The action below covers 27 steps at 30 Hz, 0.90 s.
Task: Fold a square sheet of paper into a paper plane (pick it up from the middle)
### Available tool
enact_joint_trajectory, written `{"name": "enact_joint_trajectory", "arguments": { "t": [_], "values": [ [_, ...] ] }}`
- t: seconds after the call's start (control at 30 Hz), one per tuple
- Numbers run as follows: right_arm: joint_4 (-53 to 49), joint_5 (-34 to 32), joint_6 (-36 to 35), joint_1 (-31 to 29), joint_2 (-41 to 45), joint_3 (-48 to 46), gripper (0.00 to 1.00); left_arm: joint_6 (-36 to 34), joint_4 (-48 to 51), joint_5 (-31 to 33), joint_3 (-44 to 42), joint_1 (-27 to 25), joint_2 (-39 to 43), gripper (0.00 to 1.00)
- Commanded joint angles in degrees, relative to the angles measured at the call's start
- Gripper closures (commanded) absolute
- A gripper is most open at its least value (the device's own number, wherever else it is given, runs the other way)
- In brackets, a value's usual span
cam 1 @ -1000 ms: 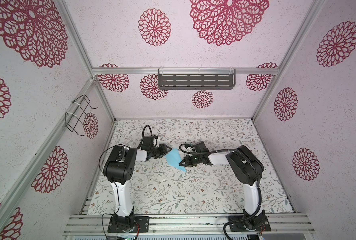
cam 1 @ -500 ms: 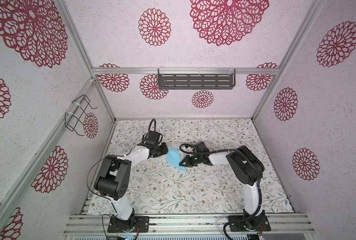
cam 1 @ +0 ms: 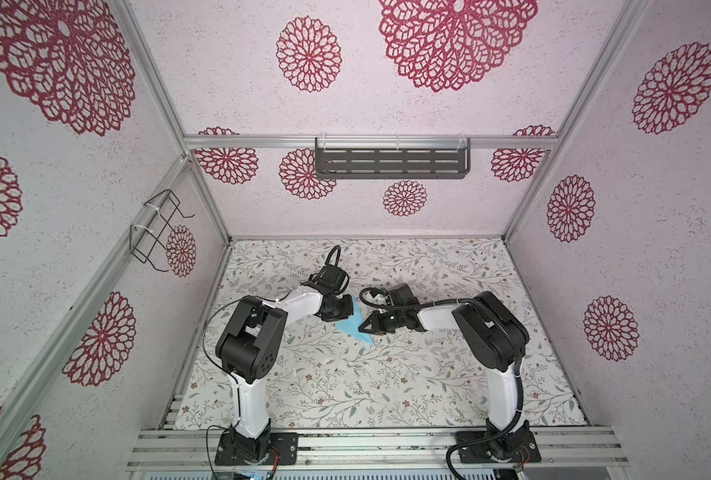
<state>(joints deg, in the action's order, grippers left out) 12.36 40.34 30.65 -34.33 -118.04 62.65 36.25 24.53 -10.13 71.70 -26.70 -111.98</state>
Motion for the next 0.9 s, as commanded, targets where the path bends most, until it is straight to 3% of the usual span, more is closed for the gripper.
{"name": "enact_joint_trajectory", "arguments": {
  "t": [0.0,0.57,0.87],
  "values": [
    [-6.23,-4.48,0.21,0.48,-1.16,-2.18,0.97,-0.49,2.29,1.56,2.19,-0.64,-3.00,0.92],
    [-6.08,-4.56,0.29,0.58,-1.58,-2.36,0.98,-1.57,13.44,12.74,8.66,-0.60,-7.50,0.90],
    [-5.60,-4.60,0.53,0.58,-1.76,-2.71,0.98,-2.94,14.67,15.73,10.98,0.63,-9.95,0.89]
  ]
}}
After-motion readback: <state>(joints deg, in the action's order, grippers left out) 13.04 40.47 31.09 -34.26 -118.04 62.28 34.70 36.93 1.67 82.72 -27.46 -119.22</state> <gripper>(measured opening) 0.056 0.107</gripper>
